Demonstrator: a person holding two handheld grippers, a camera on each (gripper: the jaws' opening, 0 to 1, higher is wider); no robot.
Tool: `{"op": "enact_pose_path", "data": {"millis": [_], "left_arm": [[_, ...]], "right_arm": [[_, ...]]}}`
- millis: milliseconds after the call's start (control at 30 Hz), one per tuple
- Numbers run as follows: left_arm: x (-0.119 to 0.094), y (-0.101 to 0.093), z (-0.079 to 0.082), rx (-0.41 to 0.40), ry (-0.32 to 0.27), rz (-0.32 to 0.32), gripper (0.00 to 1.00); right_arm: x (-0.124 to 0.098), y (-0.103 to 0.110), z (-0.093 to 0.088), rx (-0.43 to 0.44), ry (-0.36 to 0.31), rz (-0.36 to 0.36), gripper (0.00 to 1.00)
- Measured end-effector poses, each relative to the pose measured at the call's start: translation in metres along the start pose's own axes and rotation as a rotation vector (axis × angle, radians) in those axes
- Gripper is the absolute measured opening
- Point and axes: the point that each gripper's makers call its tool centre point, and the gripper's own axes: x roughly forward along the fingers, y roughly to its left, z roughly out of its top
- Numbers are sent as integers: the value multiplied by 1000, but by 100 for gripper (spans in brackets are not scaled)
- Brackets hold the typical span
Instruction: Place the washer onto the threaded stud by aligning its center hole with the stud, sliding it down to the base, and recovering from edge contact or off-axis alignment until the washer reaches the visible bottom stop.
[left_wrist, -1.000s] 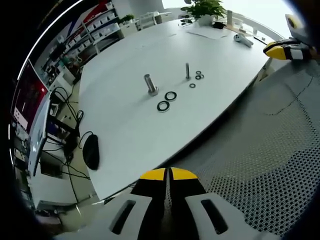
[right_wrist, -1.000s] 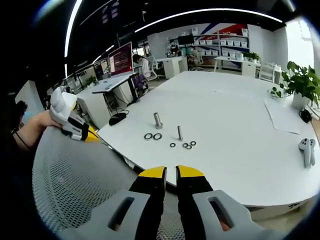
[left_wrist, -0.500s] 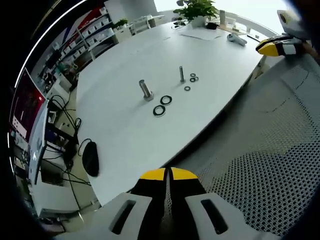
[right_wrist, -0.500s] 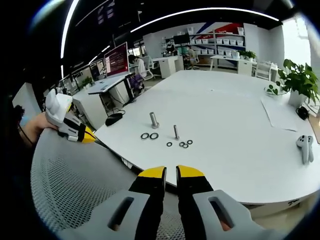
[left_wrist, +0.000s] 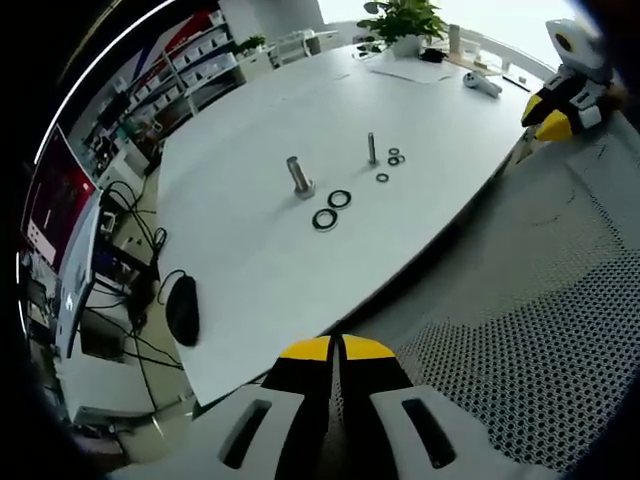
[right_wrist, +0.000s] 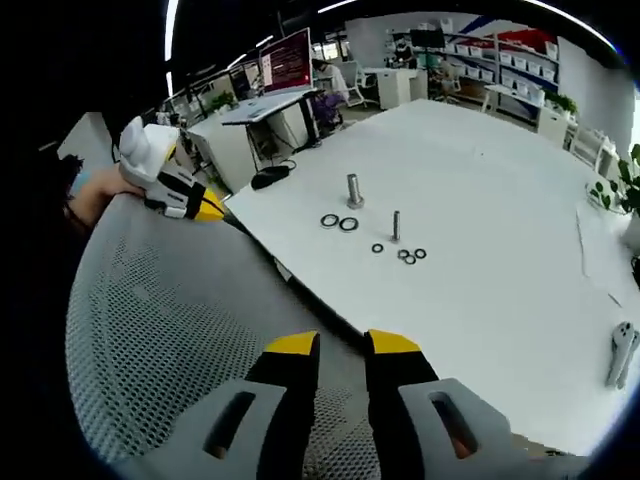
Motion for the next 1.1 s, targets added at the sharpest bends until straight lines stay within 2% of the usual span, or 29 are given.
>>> {"op": "enact_pose_path", "data": {"millis": [200, 267, 400, 500, 533, 667, 767, 1100], "left_arm": [[-2, 0, 0, -6, -2, 6, 0], [-2, 2, 0, -19, -4, 16, 0], [-3, 3, 0, -24, -3, 22, 0], [-2, 2, -1, -19, 4, 16, 0], [-2, 2, -1, -15, 4, 14, 0], [1, 2, 0, -14, 3, 12, 0], [2, 3, 0, -20, 0, 15, 0], [4, 6, 1, -33, 1, 31, 0]], "right_arm": [[36, 3, 28, -256, 116, 131, 31], [47, 6, 34, -308, 148, 170, 32], [79, 3, 55, -442, 193, 199, 34], [102, 1, 69, -463, 201, 228, 34], [112, 7, 74, -475, 209, 245, 34], [141, 6, 85, -486, 237, 262, 36], [164, -5, 86, -559, 310, 243, 36], [204, -20, 78, -625, 455, 222, 36]]}}
